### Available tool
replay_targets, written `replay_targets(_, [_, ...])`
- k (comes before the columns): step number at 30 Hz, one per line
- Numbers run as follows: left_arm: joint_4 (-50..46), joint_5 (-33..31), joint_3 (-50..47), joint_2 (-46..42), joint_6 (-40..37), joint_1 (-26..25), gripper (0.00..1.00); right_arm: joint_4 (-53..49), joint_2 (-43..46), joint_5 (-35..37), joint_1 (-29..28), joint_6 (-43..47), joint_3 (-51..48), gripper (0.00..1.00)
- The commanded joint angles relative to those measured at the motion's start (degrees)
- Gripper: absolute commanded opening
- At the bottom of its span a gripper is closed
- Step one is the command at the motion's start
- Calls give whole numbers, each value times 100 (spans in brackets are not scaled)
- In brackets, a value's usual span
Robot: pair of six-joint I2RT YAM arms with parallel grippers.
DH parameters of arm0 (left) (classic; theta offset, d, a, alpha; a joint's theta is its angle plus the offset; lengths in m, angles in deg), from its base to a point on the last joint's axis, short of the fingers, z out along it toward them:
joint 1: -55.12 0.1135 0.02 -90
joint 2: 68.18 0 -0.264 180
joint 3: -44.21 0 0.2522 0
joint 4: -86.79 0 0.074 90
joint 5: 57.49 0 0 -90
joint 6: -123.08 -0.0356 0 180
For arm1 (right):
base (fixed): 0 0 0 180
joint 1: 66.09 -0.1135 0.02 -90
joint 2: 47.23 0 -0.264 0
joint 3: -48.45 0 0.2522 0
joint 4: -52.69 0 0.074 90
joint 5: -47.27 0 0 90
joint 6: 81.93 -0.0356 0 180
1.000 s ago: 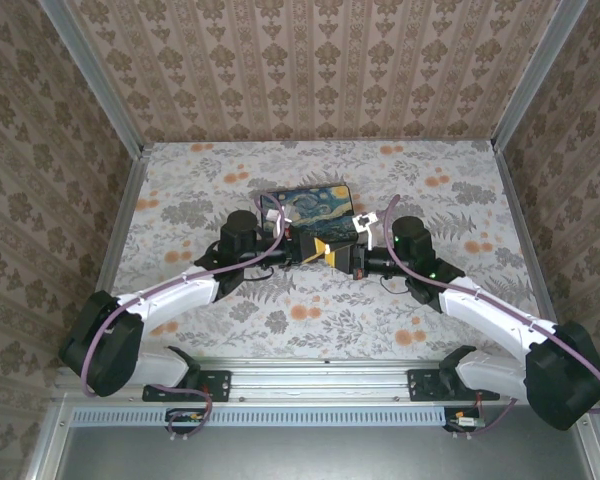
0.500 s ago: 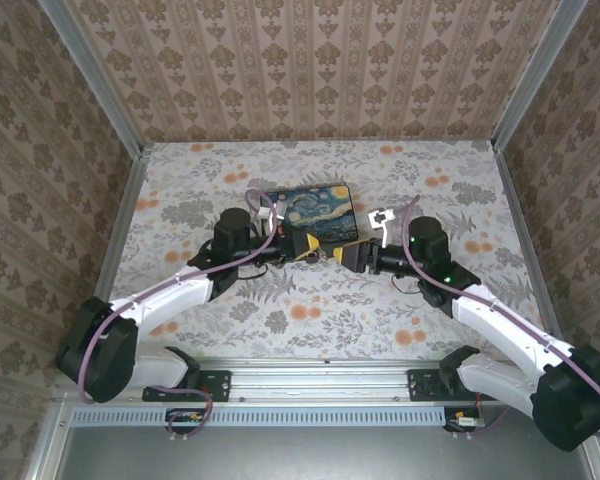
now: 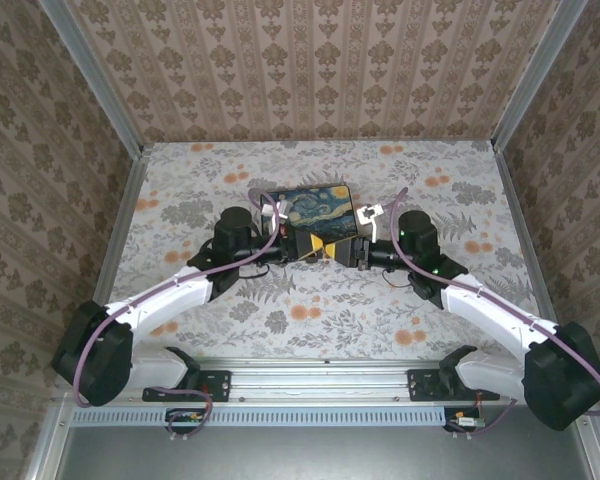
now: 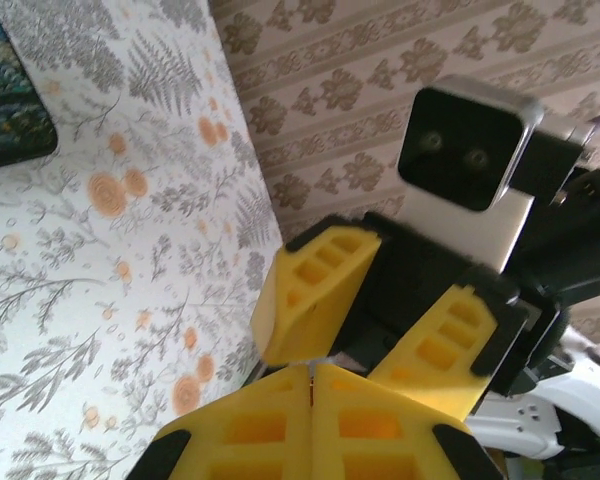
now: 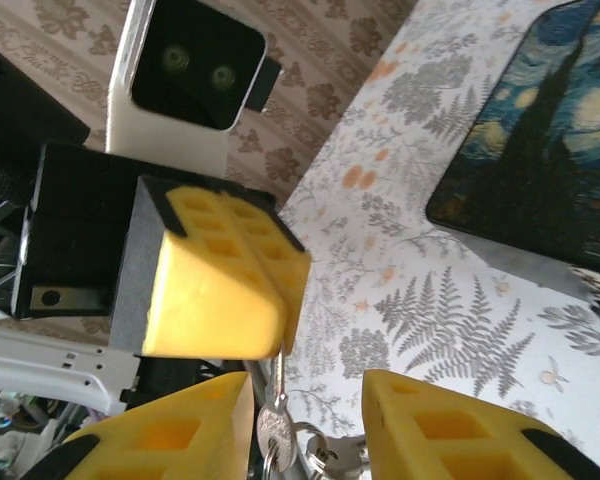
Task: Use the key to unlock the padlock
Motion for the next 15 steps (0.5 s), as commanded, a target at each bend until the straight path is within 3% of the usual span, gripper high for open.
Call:
replay_targets(1, [630,45,-117,-32,296,99,0,484,-27,-201,-61,-210,18,34])
replay_targets(7, [709,-3,-124,-41,362,117,0,766,-124,-209,-97,-429,-17,30])
replay_targets(15, [983,-68,-208,-59,543,174,0,1095,-189,-126,-107,-680,-127,33])
